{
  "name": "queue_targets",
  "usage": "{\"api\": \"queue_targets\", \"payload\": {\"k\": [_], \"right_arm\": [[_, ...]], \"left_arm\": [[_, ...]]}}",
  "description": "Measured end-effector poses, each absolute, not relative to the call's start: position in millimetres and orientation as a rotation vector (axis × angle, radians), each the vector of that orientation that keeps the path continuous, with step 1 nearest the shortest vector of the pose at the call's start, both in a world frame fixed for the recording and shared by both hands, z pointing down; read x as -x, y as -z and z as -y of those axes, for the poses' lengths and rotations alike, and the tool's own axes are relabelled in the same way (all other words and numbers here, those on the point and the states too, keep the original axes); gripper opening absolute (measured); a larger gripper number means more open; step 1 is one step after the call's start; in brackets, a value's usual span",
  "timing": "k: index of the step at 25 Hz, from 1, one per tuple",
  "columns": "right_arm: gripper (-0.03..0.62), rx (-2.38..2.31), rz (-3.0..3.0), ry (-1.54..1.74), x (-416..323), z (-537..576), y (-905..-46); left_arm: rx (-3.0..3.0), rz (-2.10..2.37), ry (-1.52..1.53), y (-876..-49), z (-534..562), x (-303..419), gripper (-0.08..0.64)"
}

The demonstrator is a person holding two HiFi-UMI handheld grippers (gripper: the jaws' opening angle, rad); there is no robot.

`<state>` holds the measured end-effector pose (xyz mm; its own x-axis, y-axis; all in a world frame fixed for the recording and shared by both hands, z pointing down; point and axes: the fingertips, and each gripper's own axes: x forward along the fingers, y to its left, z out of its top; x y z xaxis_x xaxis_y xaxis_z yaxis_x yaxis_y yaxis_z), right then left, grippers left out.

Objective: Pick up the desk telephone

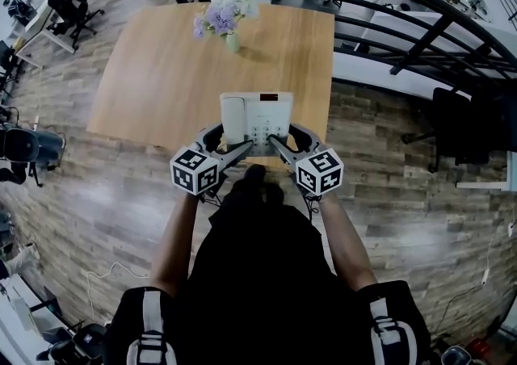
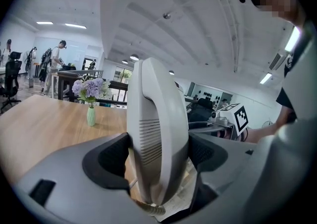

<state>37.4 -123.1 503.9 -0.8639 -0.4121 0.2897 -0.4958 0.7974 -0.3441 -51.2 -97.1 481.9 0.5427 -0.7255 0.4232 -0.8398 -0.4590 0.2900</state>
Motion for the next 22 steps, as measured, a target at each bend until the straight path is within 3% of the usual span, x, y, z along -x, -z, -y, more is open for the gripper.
{"api": "queue_targets", "payload": {"k": [22], "right_arm": [[0.236, -0.667, 2.803, -0.59, -37, 112, -501]], "left_arm": [[-2.306, 1.322, -0.321, -478, 83, 50, 0.391]]}}
